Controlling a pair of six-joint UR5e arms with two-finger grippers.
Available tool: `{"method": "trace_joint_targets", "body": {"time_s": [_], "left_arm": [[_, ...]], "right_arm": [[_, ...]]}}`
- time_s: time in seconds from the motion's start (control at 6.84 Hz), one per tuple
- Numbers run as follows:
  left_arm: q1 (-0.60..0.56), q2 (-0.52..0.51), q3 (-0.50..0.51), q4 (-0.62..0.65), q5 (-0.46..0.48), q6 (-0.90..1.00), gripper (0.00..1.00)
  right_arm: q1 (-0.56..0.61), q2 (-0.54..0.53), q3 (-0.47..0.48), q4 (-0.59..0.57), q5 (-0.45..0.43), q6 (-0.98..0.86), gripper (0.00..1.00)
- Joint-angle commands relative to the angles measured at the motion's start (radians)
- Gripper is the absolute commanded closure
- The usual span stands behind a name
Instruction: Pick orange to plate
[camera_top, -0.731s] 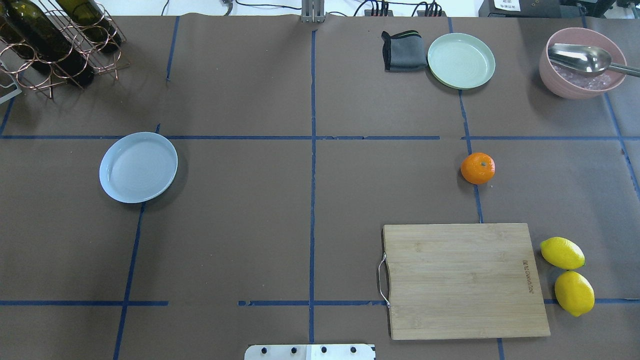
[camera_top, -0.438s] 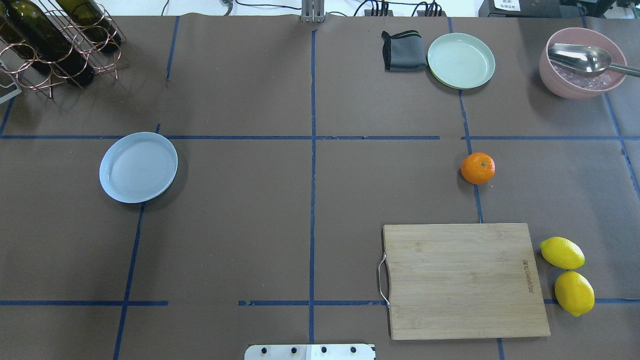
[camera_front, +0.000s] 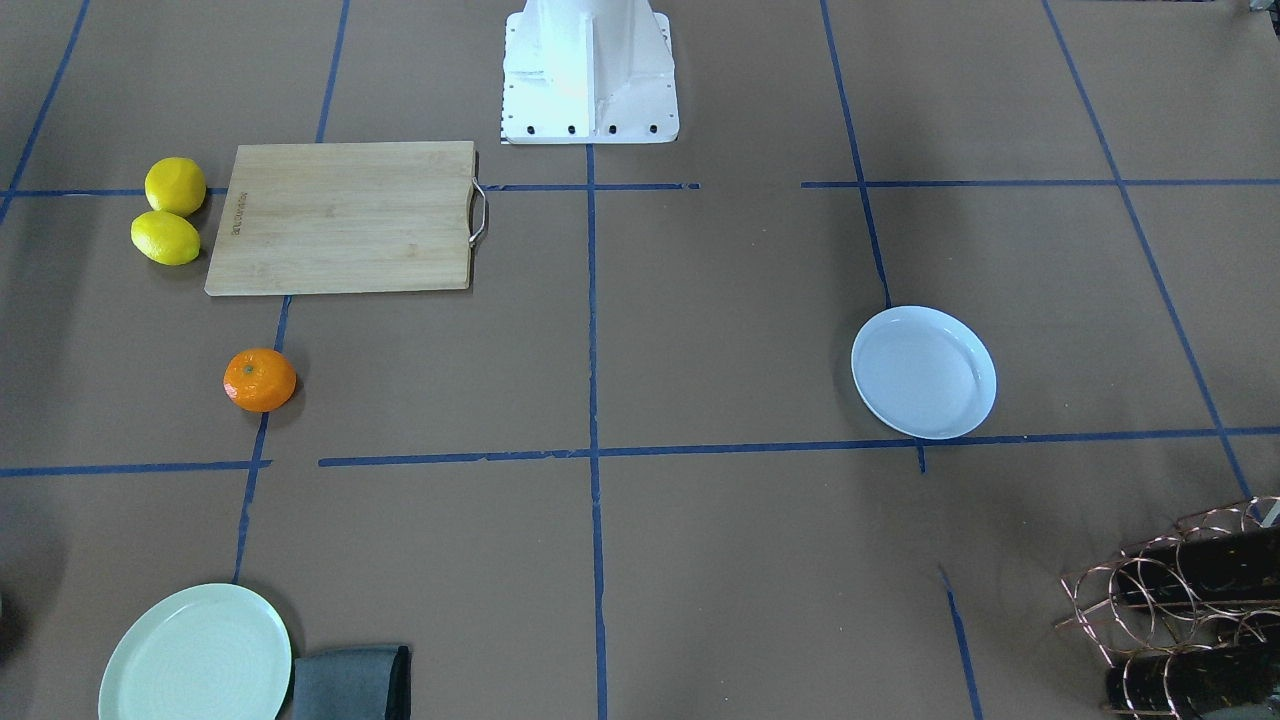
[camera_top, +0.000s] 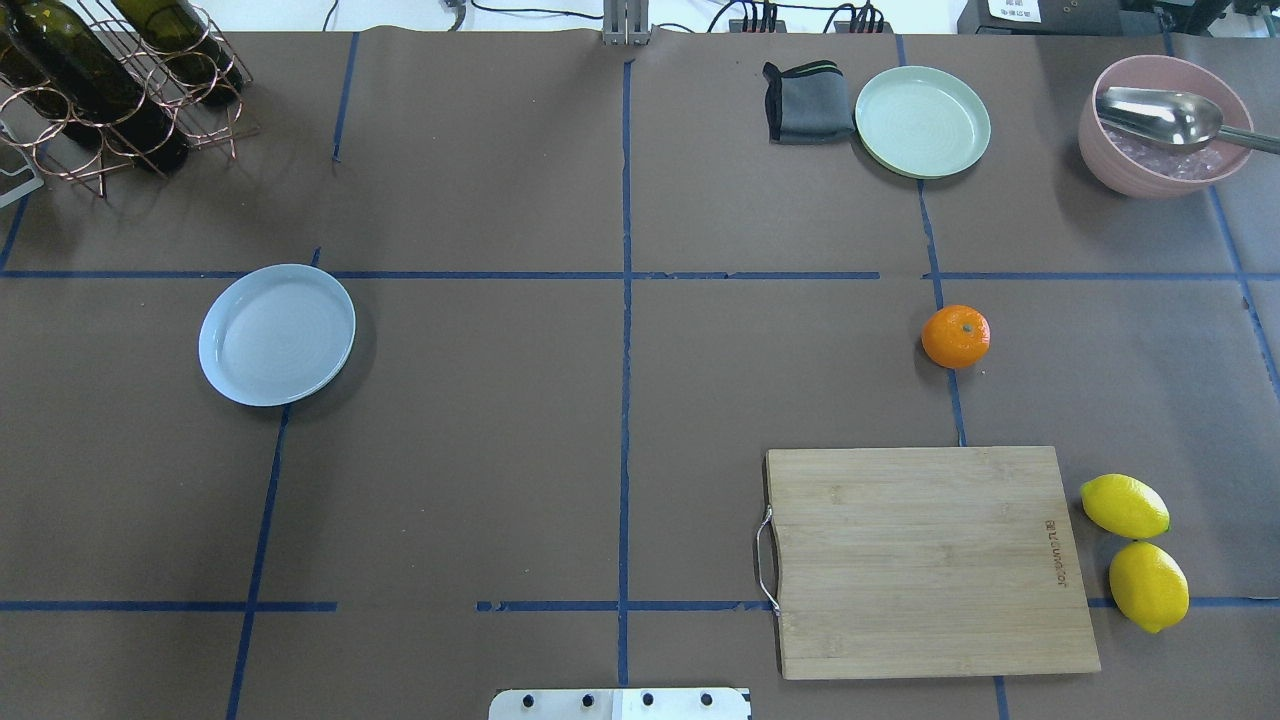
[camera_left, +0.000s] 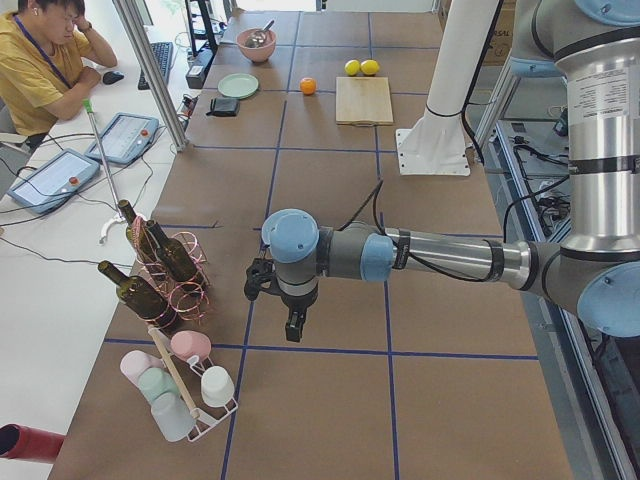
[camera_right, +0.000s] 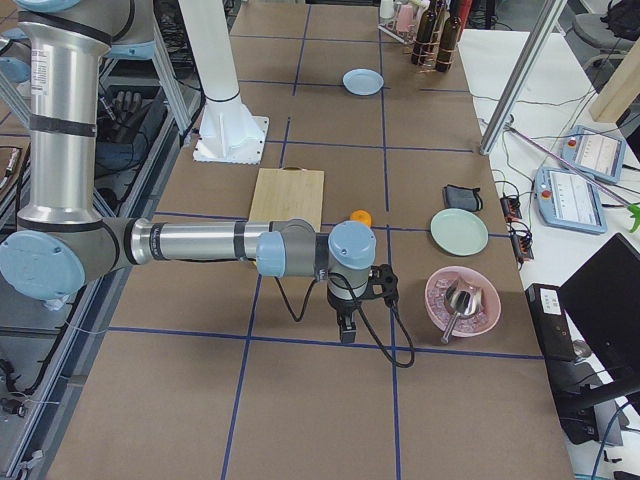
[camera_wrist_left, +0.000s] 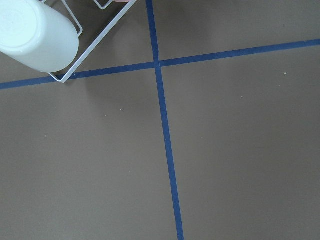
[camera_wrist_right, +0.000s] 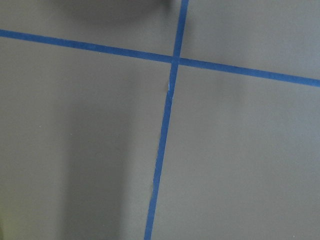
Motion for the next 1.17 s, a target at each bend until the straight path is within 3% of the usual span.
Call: {"method": "trace_joint_targets", "body": {"time_s": [0.0,0.29,0.58,0.73,1.02], "left_arm": [[0.01,-0.004,0.009,-0.119,0.008,-0.004,0.0],[0.015,-0.058,0.04,-0.214,0.005,-0.016,0.0],[0.009,-0.067,0.044,-0.422,0.002,-0.062,0.0],[0.01,-0.07,0.058,-0.539,0.005,-0.223,0.0],[0.05,-0.007,0.121,-0.877,0.002,-0.227,0.0]], "right_arm": [[-0.003,0.004,-0.001,0.0,0.0,0.001,0.0],[-0.003,0.004,0.001,0.0,0.0,0.001,0.0],[-0.003,0.004,0.022,0.006,-0.003,-0.002,0.0],[-0.003,0.005,0.015,0.082,0.0,0.032,0.0],[-0.003,0.002,-0.004,0.115,0.06,0.035,0.0]]}}
